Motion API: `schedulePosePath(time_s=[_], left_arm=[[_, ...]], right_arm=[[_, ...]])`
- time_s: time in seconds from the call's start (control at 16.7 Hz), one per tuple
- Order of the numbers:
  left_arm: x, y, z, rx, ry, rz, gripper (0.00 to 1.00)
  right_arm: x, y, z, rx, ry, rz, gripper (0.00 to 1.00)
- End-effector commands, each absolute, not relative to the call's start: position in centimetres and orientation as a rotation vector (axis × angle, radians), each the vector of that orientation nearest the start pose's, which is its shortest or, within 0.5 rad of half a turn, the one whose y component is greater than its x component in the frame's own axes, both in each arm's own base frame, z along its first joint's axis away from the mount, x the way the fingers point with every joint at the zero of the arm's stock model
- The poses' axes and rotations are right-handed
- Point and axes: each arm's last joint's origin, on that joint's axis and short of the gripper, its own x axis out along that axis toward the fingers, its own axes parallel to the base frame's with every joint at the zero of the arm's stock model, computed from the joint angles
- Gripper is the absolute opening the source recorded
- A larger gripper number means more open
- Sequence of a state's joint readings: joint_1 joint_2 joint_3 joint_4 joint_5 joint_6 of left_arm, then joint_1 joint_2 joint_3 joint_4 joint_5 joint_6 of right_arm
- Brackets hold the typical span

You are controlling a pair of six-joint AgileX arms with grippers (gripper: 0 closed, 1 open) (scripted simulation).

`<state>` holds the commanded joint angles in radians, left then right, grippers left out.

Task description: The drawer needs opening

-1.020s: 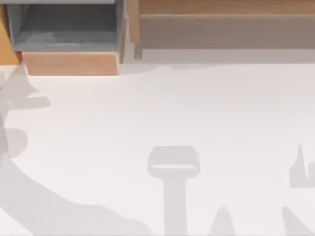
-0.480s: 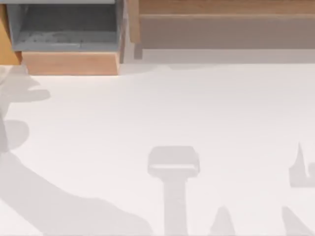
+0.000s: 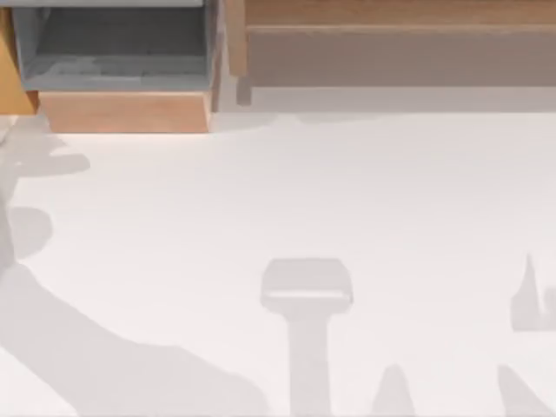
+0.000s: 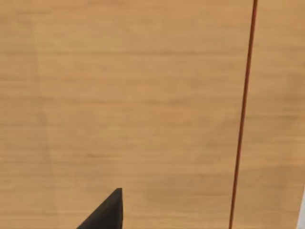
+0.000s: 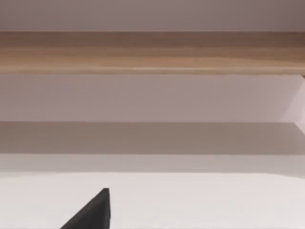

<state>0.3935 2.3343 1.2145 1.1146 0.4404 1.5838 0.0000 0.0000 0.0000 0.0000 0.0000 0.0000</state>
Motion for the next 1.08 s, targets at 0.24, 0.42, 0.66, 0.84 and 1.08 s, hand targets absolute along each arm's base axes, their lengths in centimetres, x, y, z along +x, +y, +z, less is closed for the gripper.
schedulePosePath(time_s=[0.24,0.42,0.66,0.84,1.08], left_arm=[[43.25,17.05,9.51,1.571,-0.016,-0.016,0.47],[43.25,17.05,9.51,1.571,-0.016,-0.016,0.25],[43.25,17.05,9.51,1.571,-0.016,-0.016,0.00],[43.25,17.05,9.51,1.571,-0.016,-0.016,0.00],[43.25,17.05,9.51,1.571,-0.016,-0.016,0.00]], right_arm=[[10.57,-0.12,16.00,0.000,0.000,0.000,1.00],[10.57,-0.12,16.00,0.000,0.000,0.000,1.00],[10.57,-0.12,16.00,0.000,0.000,0.000,1.00],[10.57,-0.12,16.00,0.000,0.000,0.000,1.00],[10.57,-0.12,16.00,0.000,0.000,0.000,1.00]])
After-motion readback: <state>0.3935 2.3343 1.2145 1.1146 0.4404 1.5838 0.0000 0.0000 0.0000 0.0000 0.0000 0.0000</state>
